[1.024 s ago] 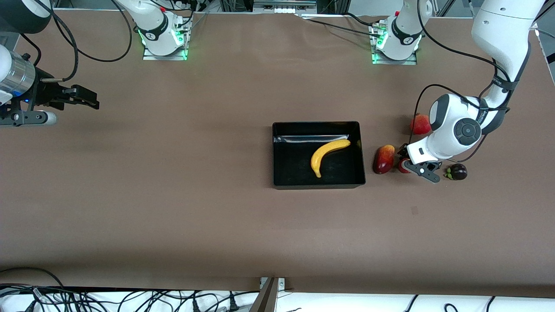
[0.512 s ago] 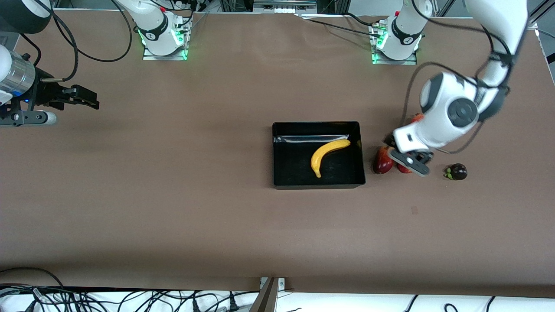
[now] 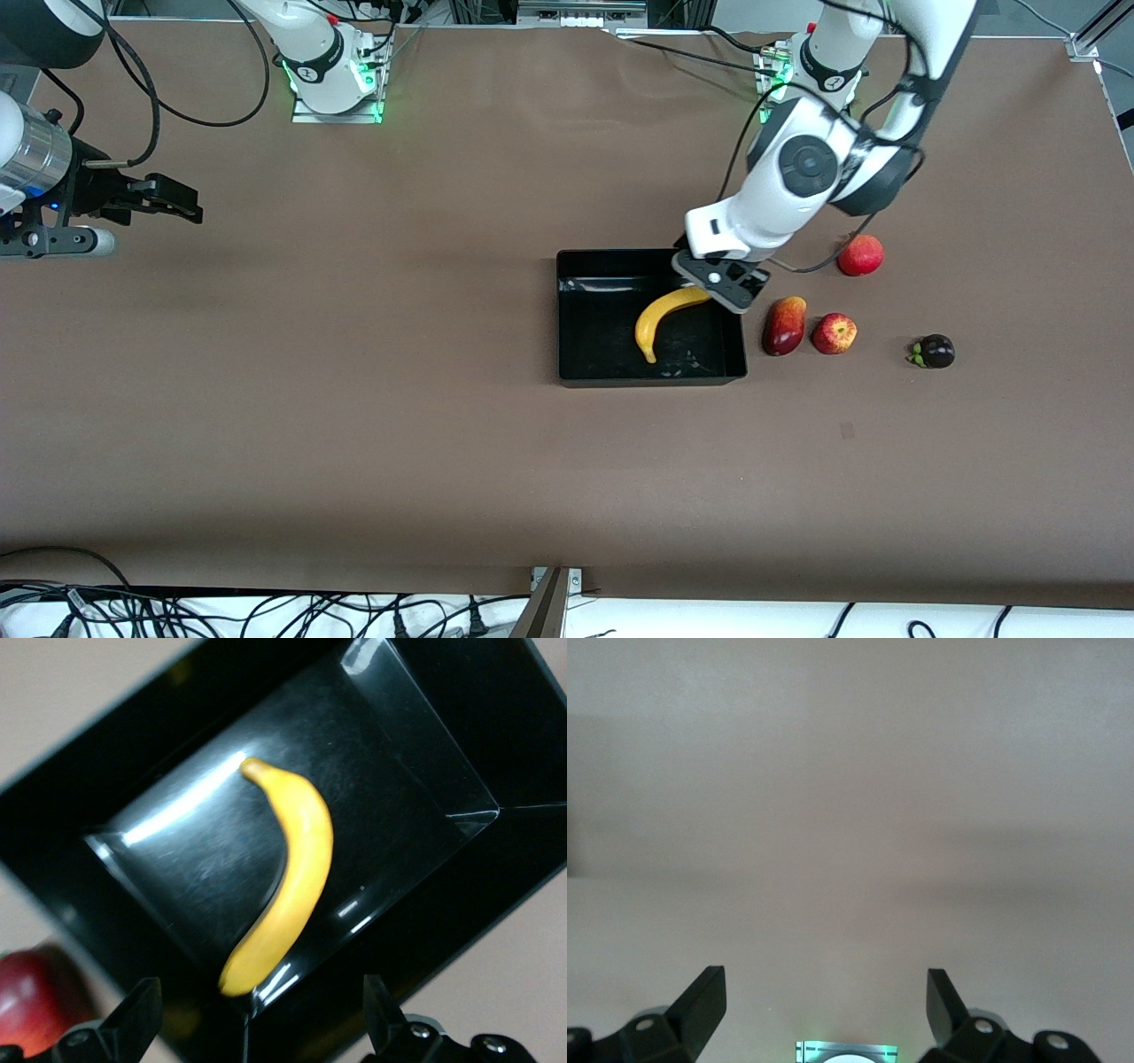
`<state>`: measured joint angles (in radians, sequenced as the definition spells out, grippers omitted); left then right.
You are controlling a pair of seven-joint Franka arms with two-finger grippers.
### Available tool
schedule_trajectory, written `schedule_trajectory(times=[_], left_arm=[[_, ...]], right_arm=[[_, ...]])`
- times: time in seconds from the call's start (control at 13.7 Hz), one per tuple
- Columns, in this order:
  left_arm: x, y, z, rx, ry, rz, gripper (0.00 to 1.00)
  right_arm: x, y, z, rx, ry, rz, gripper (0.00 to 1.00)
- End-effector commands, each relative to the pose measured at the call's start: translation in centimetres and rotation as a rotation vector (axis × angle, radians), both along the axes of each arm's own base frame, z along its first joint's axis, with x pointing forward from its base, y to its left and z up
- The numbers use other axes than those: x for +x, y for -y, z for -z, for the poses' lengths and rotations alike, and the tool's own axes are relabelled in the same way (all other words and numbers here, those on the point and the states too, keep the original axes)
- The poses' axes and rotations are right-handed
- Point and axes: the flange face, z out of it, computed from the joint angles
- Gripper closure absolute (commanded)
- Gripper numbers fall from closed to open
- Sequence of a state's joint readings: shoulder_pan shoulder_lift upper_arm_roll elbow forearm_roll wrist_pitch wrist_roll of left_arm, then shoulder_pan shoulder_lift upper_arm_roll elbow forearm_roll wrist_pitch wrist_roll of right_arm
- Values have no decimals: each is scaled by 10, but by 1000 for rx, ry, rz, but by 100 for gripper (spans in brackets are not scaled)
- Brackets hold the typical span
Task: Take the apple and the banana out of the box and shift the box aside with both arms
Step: 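Move the left gripper back over the tray to the yellow banana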
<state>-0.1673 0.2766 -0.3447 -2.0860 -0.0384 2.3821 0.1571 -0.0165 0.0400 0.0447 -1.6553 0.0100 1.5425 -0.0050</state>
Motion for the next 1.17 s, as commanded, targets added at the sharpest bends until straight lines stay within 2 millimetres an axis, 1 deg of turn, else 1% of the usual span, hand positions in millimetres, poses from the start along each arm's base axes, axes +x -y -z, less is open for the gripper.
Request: schedule_trajectory(times=[0.0, 0.15, 0.29, 0.37, 0.51, 0.59, 0.88, 1.02, 1.1], left_arm=[[8, 15, 27, 19, 41, 65, 0], [5, 26, 45, 26, 81, 118, 0], [2, 30, 63, 38, 73, 144, 0], [-2, 36, 73, 32, 71, 153, 0], [-5, 36, 94, 20, 64, 151, 0], [-6, 36, 100, 21, 56, 151, 0], [-7, 34, 113, 19, 38, 143, 0], [-6, 30, 124, 12, 44, 134, 0], [-4, 29, 125, 10, 48, 131, 0]], right_arm=[[1, 1, -5, 17, -3, 0, 0], [1, 1, -5, 17, -3, 0, 0], [1, 1, -5, 17, -2, -2, 0], [1, 1, -5, 17, -3, 0, 0], [1, 1, -5, 17, -2, -2, 0], [1, 1, -5, 17, -2, -2, 0], [1, 1, -5, 16, -3, 4, 0], [3, 3, 0, 19, -11, -6, 0], [3, 2, 0, 18, -10, -6, 0]])
